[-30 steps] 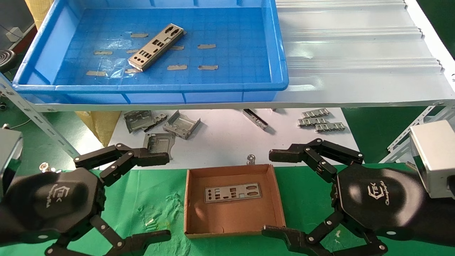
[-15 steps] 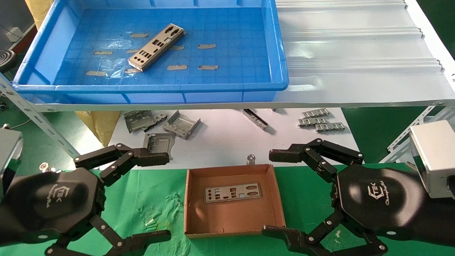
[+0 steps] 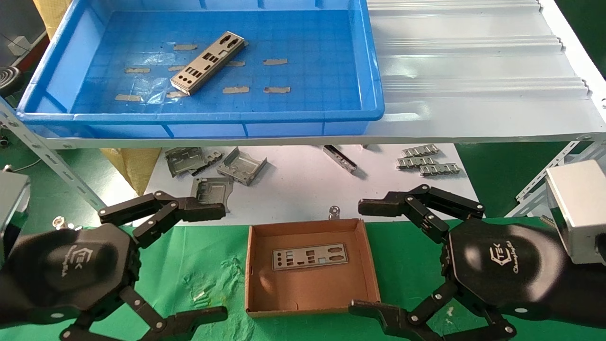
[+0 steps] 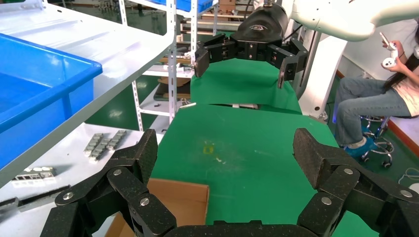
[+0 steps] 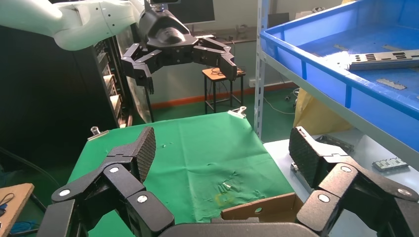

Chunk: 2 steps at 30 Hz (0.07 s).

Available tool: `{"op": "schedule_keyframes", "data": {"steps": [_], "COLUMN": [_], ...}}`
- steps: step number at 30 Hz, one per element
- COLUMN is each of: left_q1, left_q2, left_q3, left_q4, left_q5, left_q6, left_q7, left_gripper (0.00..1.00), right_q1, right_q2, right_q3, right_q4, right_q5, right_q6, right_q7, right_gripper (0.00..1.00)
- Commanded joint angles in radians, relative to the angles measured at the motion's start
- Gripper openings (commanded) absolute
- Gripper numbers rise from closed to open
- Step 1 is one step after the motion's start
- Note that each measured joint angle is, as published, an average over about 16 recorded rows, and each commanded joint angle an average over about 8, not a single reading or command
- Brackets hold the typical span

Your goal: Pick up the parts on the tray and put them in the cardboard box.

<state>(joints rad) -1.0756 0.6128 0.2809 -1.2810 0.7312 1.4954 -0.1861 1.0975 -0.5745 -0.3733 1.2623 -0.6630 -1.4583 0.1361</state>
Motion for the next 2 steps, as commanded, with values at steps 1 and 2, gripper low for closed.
{"op": "schedule_keyframes", "data": {"steps": [1,2], "left_q1": [0.000,0.000], "left_q2": [0.000,0.000], "left_q3": [0.000,0.000], "left_q4": [0.000,0.000], "left_q5": [0.000,0.000], "left_q6": [0.000,0.000], "left_q7": [0.000,0.000], "left_gripper": [1.00,1.00], "right_q1": [0.000,0.000], "right_q2": [0.000,0.000], "right_q3": [0.000,0.000], "right_q4": [0.000,0.000], "right_q5": [0.000,0.000], "right_q6": [0.000,0.000], "right_q7": [0.000,0.000], "right_gripper": [1.00,1.00]}}
